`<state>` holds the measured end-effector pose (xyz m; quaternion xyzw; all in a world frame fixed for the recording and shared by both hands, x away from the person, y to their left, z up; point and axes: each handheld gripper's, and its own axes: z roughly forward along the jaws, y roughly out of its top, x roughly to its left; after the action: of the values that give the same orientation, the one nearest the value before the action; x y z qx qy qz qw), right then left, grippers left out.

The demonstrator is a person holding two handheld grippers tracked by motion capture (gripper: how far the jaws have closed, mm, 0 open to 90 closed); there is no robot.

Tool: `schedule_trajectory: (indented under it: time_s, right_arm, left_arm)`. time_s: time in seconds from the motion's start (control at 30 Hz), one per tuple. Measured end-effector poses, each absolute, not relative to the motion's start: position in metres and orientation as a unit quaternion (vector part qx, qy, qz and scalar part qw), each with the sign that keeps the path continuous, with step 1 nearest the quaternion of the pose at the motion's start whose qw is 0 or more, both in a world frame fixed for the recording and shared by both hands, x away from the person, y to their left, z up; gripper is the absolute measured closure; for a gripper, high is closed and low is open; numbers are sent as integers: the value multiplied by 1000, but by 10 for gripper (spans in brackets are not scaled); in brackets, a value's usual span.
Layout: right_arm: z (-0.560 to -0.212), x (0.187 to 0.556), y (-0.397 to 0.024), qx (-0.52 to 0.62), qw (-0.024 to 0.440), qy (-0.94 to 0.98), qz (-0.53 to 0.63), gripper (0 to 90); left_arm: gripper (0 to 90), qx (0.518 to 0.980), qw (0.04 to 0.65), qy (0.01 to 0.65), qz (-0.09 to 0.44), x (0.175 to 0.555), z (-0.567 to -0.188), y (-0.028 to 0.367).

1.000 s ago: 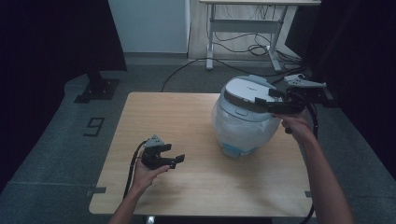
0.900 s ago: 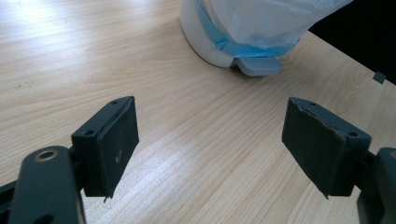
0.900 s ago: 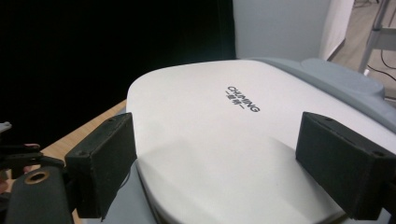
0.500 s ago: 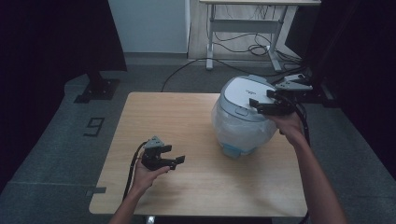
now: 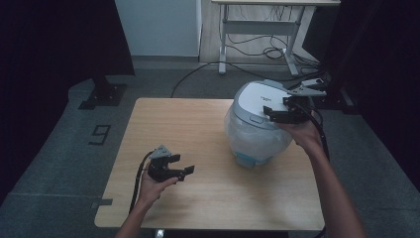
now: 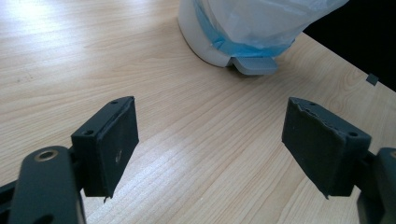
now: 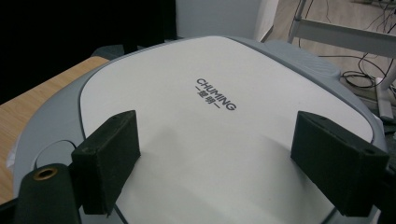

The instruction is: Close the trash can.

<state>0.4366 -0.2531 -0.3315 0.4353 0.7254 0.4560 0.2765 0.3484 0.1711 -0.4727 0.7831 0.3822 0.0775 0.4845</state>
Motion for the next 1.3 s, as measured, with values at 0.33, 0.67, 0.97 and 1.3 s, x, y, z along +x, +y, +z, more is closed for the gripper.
schedule_trajectory:
  time_s: [0.33, 0.67, 0.97, 1.3]
  right_arm:
    - [-329, 419, -267, 420, 295, 711, 480, 180]
    - [-329, 367, -290, 390, 301, 691, 529, 189]
    - [-357, 321, -317, 384, 296, 679, 552, 192]
    - [-434, 296, -341, 415, 271, 685, 534, 192]
  left_arm:
    - [184, 782, 486, 382, 76, 348, -474, 172]
    - [184, 784, 482, 384, 76, 347, -477, 171]
    - [184, 785, 478, 385, 83, 346, -479, 172]
    - [185, 787, 472, 388, 90, 346, -485, 175]
